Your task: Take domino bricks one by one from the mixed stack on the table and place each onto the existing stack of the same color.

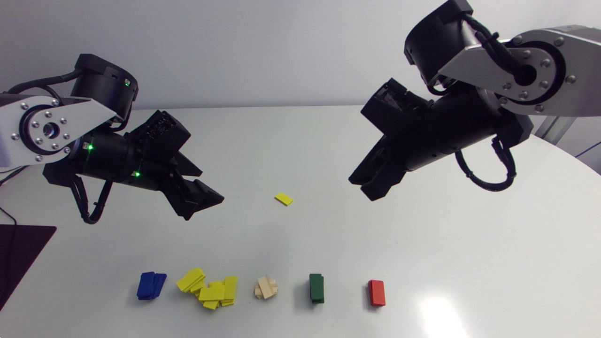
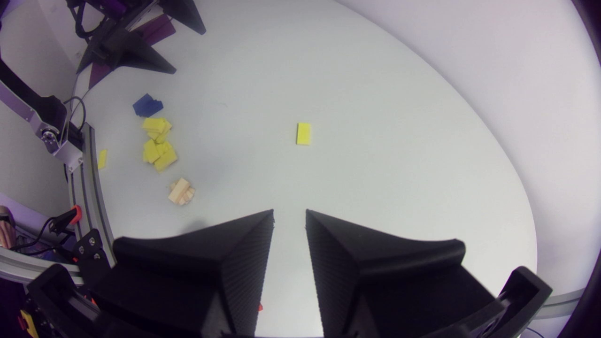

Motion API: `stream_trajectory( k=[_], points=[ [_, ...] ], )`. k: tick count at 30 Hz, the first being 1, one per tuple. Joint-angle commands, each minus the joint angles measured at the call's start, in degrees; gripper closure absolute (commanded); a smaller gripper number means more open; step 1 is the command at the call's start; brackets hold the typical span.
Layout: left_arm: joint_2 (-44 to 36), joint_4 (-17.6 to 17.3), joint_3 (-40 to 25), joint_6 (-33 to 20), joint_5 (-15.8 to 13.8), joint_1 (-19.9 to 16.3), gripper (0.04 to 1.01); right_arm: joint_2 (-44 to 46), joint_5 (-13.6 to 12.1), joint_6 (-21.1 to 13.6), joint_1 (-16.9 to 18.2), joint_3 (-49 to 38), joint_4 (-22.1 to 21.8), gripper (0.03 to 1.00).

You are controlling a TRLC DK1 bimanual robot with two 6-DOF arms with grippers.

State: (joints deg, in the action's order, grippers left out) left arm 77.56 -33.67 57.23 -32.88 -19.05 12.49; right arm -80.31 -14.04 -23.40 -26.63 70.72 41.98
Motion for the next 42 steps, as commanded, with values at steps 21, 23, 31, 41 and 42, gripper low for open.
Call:
stream_trajectory(
  k=[21, 23, 31, 41, 42],
  points=[
    [15.43, 7.92, 4.64, 9.59, 6.74, 9.83, 0.044, 0.77, 0.68, -0.68, 0.27, -1.99, 0.39, 0.072],
    [18.24, 8.45, 6.4, 10.82, 8.15, 11.33, 0.048, 1.21, 0.68, -0.77, 0.7, -2.25, 0.39, 0.072],
    [30.28, 9.85, 15.01, 13.72, 12.28, 14.32, 0.048, 2.27, 0.6, -0.68, 1.76, -4.62, 0.12, 0.072],
    [41.62, 9.59, 25.74, 15.04, 14.04, 14.23, 0.054, 2.09, 0.51, -0.95, 2.9, -5.42, -0.4, 0.072],
    [42.24, 9.41, 26.44, 15.22, 14.3, 14.32, 0.054, 1.91, 0.51, -0.95, 2.9, -5.42, -0.49, 0.072]
  ],
)
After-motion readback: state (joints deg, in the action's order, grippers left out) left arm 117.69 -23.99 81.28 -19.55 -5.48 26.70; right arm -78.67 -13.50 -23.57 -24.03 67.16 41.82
